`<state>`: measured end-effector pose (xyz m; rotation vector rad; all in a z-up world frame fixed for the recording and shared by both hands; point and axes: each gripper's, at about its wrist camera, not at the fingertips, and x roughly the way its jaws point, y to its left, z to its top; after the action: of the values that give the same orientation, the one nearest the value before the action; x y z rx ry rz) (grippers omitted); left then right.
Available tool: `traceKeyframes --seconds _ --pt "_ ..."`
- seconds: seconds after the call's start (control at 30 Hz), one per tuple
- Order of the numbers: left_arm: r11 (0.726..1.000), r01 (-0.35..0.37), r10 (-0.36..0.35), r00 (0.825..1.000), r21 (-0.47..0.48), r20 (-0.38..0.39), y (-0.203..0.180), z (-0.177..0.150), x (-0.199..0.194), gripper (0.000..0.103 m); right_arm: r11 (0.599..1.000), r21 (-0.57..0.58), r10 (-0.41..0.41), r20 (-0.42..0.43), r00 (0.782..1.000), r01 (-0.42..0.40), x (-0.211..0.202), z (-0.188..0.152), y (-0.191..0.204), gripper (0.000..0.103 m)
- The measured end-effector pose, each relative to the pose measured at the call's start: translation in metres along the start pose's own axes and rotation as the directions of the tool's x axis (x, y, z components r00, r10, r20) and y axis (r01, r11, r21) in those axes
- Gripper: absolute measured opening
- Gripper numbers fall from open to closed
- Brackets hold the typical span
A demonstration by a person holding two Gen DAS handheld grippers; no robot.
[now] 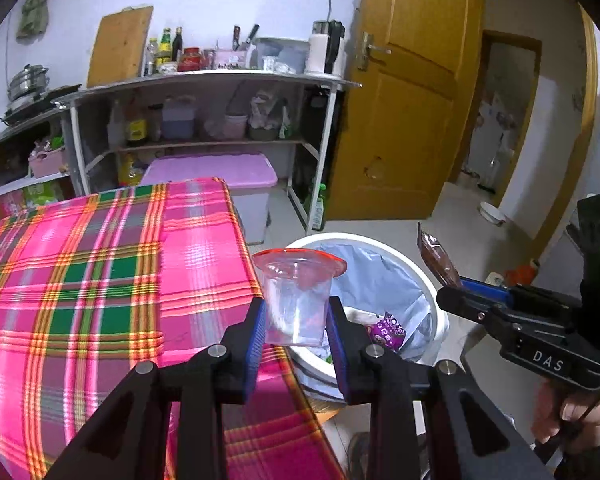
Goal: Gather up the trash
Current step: 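Carry the cup and wrapper over the bin and open both tools, then lift both open tools away from the bin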
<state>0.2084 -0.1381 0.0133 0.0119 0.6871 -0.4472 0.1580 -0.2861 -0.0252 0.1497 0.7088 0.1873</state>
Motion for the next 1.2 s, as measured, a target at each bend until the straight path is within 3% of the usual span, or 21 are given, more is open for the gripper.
traceKeyframes --seconds 0.73,0.87,1.2 --pt "0.998 0.061 -0.060 0.984 0.000 -0.167 -0.013 0.005 0.104 0.031 0.997 0.065 -0.034 -0.104 0.994 0.041 0.051 -0.006 -0.042 0.027" --pt "0.997 0.073 -0.074 0.981 -0.013 -0.178 -0.011 0.005 0.109 0.038 0.996 0.071 -0.038 -0.107 0.994 0.046 0.051 -0.007 -0.045 0.027" --pt "0.996 0.085 -0.087 0.989 -0.021 -0.121 -0.010 0.005 0.076 0.038 0.997 0.058 -0.041 -0.053 0.998 0.044 0.021 -0.008 -0.030 0.027"
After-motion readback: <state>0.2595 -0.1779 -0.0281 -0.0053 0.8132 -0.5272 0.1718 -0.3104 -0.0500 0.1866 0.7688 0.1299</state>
